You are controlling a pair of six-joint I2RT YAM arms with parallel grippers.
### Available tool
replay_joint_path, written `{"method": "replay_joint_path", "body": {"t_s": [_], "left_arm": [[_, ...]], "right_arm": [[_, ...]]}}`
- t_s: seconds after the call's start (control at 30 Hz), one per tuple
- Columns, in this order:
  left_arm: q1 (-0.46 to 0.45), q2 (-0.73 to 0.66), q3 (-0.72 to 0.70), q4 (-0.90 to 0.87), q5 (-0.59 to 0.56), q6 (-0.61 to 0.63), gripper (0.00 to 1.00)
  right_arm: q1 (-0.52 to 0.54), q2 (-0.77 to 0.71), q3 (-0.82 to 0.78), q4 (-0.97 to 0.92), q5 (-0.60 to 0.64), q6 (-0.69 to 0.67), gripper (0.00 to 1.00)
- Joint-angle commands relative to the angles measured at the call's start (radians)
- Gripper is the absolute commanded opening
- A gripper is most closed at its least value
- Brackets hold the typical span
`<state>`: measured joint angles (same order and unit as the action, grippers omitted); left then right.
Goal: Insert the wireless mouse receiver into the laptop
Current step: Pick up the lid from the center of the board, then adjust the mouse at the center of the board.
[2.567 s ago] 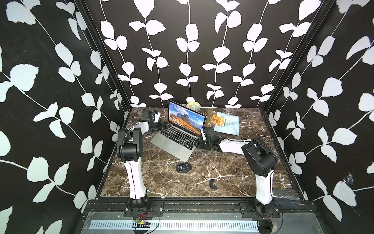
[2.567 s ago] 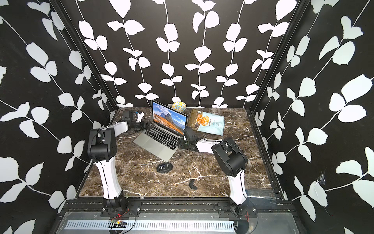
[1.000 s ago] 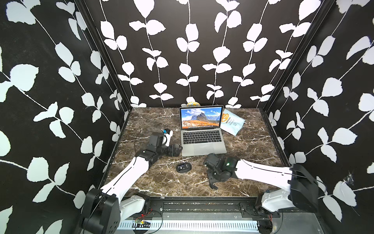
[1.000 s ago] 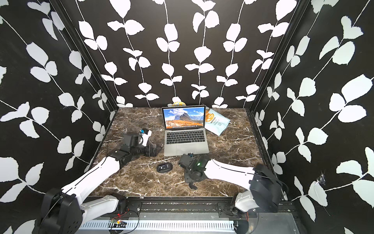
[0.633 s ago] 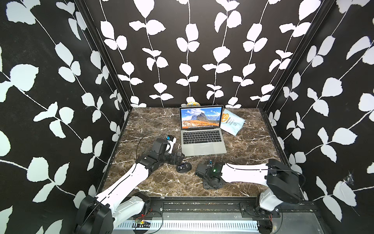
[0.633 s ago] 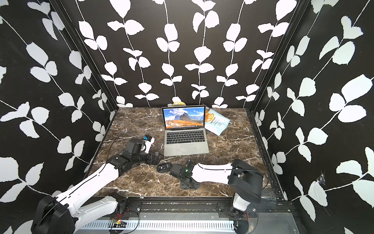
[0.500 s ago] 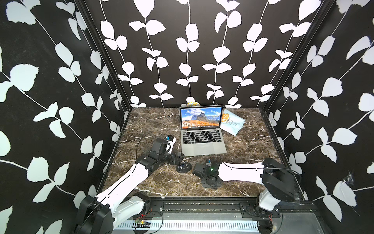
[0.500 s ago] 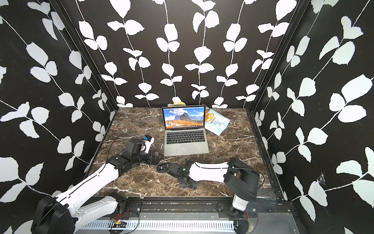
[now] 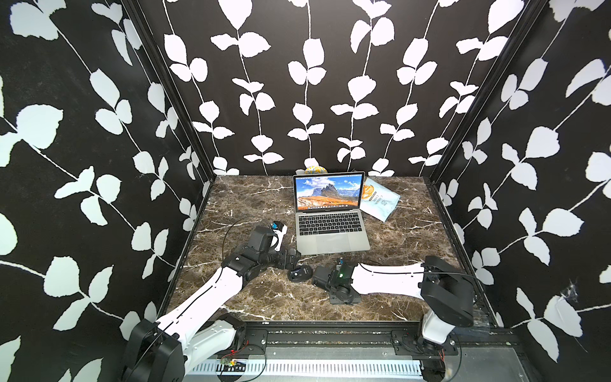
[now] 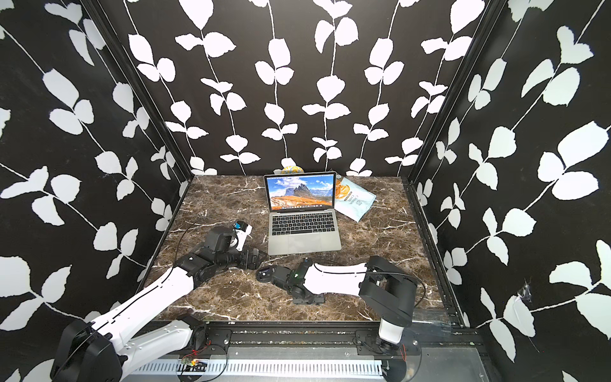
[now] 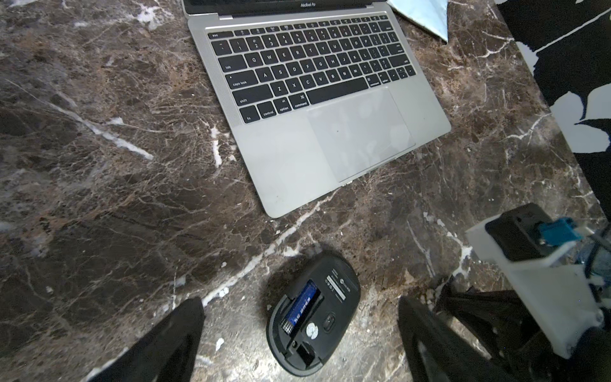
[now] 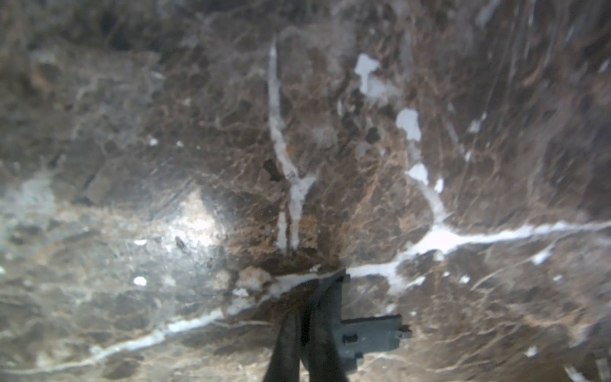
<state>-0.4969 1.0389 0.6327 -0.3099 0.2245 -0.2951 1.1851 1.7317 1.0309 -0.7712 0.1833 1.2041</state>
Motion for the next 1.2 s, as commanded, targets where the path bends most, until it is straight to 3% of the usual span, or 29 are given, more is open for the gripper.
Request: {"method": "replay_joint_path", "body": {"t_s": [0.0,0.2,0.37,0.8,1.17], "left_arm": [[-0.005,0.035,-0.009,-0.018,0.013,0.003,0.96],[-0.017,0.22,0.035,-0.036,0.152,-0.007,0.96],[-0.063,0.312,0.054,-0.042,0.179,-0.005,0.96],[-0.236,0.339,0.054,-0.117,0.154,-0.068,0.96],[-0.267,0.345,0.078,-0.123,0.155,-0.076,0.96]], "right_arm": [[0.006,-0.021,-0.008,-0.062,0.04,0.016,0.0],[0.006,-0.153,-0.047,-0.098,0.075,0.017,0.0],[0.003,-0.307,-0.068,-0.118,0.142,0.014,0.0],[-0.051,-0.476,-0.152,-0.108,0.188,-0.046,0.0],[-0.084,-0.55,-0.202,-0.073,0.202,-0.084,0.0]]}}
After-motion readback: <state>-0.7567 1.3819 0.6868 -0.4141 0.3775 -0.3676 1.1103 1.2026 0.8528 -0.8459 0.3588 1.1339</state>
